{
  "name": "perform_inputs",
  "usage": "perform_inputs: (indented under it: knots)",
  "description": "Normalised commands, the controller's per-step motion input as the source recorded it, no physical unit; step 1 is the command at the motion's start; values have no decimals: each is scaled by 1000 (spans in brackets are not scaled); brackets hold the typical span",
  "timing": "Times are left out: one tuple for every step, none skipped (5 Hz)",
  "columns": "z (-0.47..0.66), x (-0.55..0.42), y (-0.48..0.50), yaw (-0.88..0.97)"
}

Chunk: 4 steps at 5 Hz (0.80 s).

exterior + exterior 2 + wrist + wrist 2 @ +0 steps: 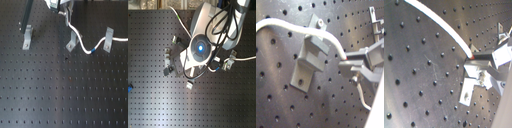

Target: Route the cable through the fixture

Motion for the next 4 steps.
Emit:
perform_inputs:
  knots:
    - [558, 51, -111, 0]
    - [51, 10, -48, 0]
    - [185, -20, -75, 0]
    - [138, -44, -111, 0]
